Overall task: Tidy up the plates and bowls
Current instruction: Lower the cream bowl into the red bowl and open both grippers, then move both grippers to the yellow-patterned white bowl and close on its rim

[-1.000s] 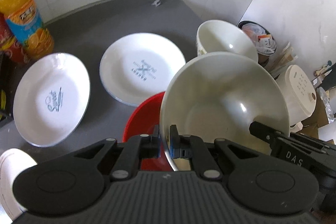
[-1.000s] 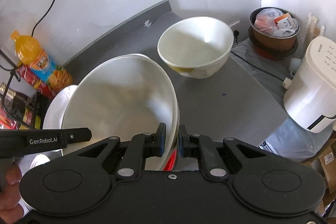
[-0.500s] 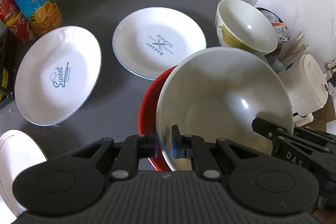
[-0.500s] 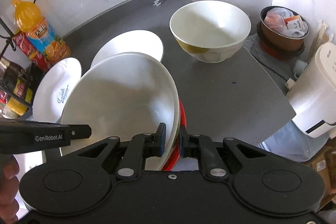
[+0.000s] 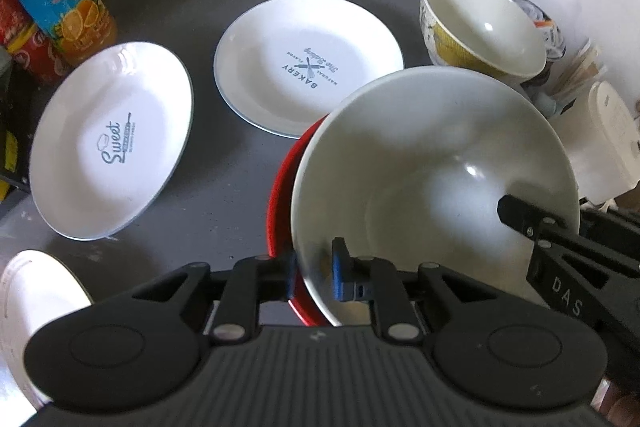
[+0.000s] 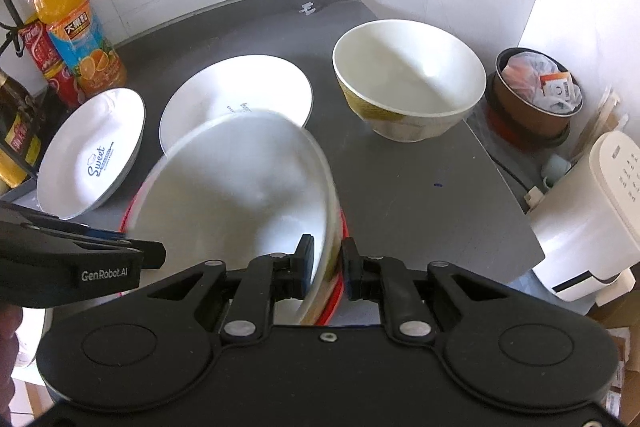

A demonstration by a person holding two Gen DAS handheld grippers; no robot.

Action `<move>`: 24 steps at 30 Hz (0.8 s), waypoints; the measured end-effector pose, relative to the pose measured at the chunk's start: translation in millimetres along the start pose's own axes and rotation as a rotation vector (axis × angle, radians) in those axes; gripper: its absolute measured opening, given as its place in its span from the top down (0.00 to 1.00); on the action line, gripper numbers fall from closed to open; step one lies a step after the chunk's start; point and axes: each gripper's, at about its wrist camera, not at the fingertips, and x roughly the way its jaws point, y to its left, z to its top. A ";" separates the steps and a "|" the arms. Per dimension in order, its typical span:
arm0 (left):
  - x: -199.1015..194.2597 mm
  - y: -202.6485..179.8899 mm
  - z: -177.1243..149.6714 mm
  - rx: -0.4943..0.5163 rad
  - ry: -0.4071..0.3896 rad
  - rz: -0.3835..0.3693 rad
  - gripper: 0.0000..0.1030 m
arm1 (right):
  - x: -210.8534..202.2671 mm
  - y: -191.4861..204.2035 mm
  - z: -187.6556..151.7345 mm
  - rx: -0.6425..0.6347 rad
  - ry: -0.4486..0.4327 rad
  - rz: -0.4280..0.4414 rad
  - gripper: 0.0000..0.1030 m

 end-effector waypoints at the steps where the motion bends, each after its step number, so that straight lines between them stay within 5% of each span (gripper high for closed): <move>1: -0.4 0.0 0.4 0.000 0.001 0.000 0.85 | -0.1 1.1 -0.1 -0.004 -0.004 0.006 0.82; 8: -12.2 -4.1 2.5 0.009 -0.023 0.021 0.73 | -3.8 -2.5 1.5 0.015 -0.007 0.002 0.80; 13: -27.6 -3.2 4.5 -0.008 -0.067 0.033 0.49 | -16.5 -11.5 1.8 0.053 -0.047 0.004 0.51; 20: -47.6 -9.8 8.8 0.007 -0.120 0.017 0.28 | -32.0 -26.2 2.7 0.119 -0.113 -0.045 0.13; 24: -55.6 -15.2 11.7 0.013 -0.151 0.010 0.20 | -40.5 -43.4 0.3 0.173 -0.156 -0.044 0.04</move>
